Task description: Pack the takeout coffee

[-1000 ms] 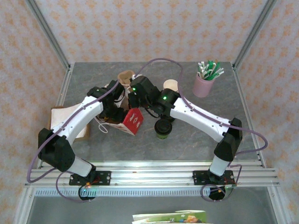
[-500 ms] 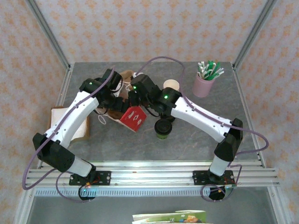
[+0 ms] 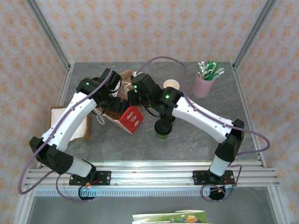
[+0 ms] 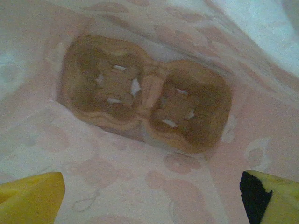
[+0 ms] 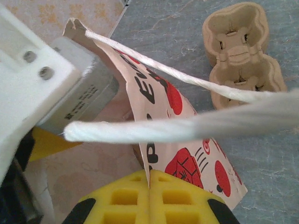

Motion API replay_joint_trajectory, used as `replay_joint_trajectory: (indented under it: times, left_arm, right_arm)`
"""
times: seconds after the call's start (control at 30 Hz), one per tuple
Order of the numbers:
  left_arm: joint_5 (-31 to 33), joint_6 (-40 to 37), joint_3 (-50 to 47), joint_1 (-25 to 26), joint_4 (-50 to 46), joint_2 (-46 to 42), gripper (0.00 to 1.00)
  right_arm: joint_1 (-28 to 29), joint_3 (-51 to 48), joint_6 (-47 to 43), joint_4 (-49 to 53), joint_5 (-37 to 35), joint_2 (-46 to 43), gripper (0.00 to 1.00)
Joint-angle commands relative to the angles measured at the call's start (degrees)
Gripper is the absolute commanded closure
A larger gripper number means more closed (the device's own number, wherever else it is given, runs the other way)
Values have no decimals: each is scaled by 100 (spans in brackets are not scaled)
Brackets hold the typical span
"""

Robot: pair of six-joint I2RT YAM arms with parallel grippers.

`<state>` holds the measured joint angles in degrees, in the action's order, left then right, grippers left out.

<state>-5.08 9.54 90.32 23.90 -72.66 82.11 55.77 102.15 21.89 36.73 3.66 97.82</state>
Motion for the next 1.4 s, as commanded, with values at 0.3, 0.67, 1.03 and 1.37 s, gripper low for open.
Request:
replay_joint_trajectory:
  times: [0.3,0.67,1.03,1.37]
  left_arm:
    - [854,-895,660,380,-24,-241,1]
    - [2443,917,3211,259,-91,147,1]
    - [1903,3000,3310,-509,-172,-190,1]
    - [1260,2889,3198,-738,-131,42,1]
  right_arm:
    - [-167,-185,-85,564,377,-169,100]
    - [-171,-270,516,230,744,-219,100]
    - [67,-704,1359,74,190,-508,100]
    - [126,-1103,1889,-118,83,-651,100]
